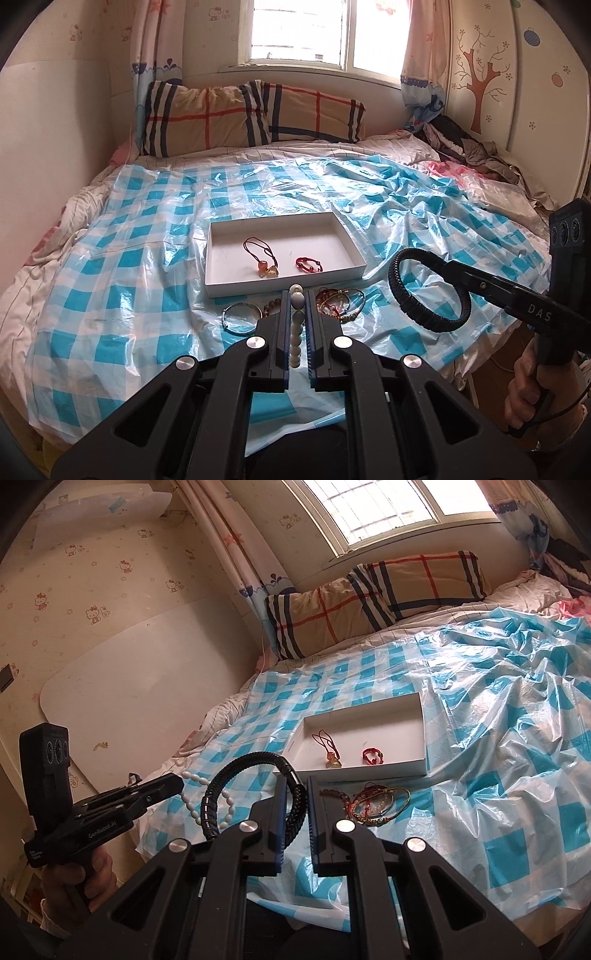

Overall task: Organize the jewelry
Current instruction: 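Lift and carry the white bead and black bracelets in both tools over the tray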

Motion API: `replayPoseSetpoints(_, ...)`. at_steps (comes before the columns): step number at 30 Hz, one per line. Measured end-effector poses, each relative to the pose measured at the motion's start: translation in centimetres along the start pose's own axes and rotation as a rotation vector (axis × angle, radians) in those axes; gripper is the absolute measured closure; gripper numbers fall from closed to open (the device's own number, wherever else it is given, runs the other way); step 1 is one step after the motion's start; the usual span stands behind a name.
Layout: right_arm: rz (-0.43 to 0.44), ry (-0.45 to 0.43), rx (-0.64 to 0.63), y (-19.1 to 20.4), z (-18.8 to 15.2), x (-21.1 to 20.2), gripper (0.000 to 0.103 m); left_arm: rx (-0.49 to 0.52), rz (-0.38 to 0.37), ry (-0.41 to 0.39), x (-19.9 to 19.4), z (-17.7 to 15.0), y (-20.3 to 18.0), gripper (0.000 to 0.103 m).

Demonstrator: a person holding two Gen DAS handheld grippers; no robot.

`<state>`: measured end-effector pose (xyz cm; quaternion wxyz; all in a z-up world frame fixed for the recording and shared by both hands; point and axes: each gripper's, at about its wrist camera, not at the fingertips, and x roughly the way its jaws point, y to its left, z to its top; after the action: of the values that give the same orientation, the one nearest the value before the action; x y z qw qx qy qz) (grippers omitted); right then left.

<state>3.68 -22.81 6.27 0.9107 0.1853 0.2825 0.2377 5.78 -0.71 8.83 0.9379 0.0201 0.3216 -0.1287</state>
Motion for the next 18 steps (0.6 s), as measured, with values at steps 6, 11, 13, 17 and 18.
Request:
replayPoseSetpoints(6,0.016,-0.015,-0.012,0.9,0.2,-0.6,0.091,0.006,0.005,-0.024,-1.2,0.1,-0.2,0.096)
replayPoseSetpoints(11,0.023,-0.021,-0.018,1.4,0.2,-1.0,0.092,0.007,0.007,-0.036,-1.9,0.2,-0.3,0.096)
replayPoseSetpoints(13,0.026,-0.024,-0.019,1.6,0.2,-1.2,0.092,0.007,0.009,-0.04,-2.2,0.1,-0.3,0.096)
replayPoseSetpoints(17,0.029,-0.026,-0.023,1.7,0.2,-1.3,0.092,0.008,0.01,-0.045,-2.4,0.2,-0.3,0.096)
replayPoseSetpoints(18,0.029,-0.026,-0.023,1.8,0.2,-1.3,0.092,0.008,0.01,-0.044,-2.4,0.2,-0.3,0.096)
